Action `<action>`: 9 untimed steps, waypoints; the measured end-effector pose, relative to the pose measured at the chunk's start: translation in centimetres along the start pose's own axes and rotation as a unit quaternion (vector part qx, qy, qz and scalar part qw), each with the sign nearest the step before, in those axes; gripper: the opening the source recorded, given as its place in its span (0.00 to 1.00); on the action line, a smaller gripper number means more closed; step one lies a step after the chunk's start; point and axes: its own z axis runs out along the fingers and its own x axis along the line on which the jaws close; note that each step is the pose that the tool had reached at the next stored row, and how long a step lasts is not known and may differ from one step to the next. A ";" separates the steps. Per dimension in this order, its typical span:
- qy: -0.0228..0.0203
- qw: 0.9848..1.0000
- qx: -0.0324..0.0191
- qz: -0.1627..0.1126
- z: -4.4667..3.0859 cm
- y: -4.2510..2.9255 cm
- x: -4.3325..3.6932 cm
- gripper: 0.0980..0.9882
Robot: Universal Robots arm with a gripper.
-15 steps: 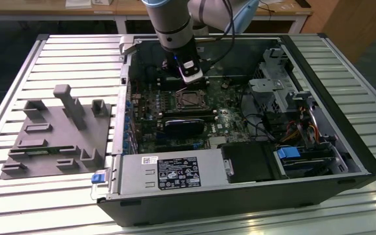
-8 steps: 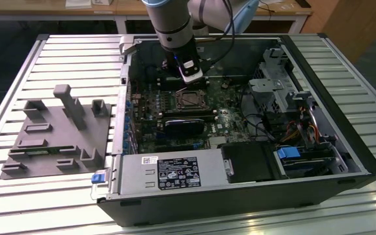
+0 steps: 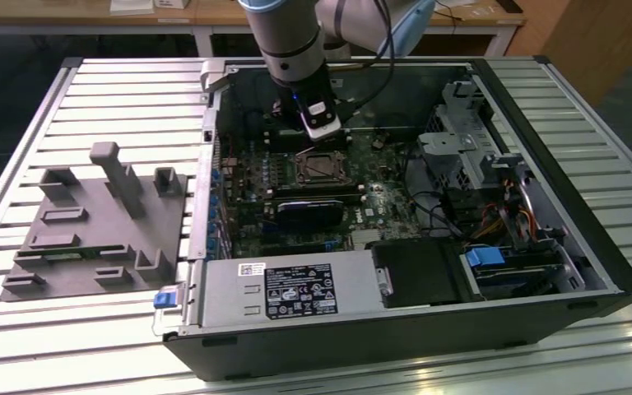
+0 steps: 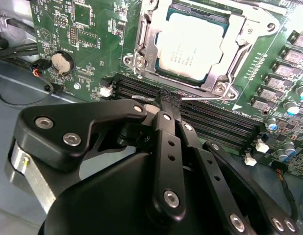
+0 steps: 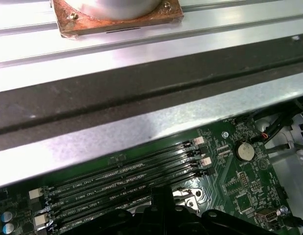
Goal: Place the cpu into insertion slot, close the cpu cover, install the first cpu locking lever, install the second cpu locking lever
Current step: 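Install the first cpu locking lever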
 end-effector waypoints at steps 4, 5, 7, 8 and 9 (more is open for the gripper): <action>0.003 1.000 -0.010 0.003 0.01 -0.01 0.00 0.01; 0.003 1.000 -0.011 0.003 0.01 0.00 0.01 0.01; 0.003 1.000 -0.011 0.003 0.03 -0.01 0.01 0.01; 0.003 1.000 -0.011 0.003 0.04 -0.01 0.01 0.01; 0.003 1.000 -0.012 0.003 0.06 -0.02 0.01 0.01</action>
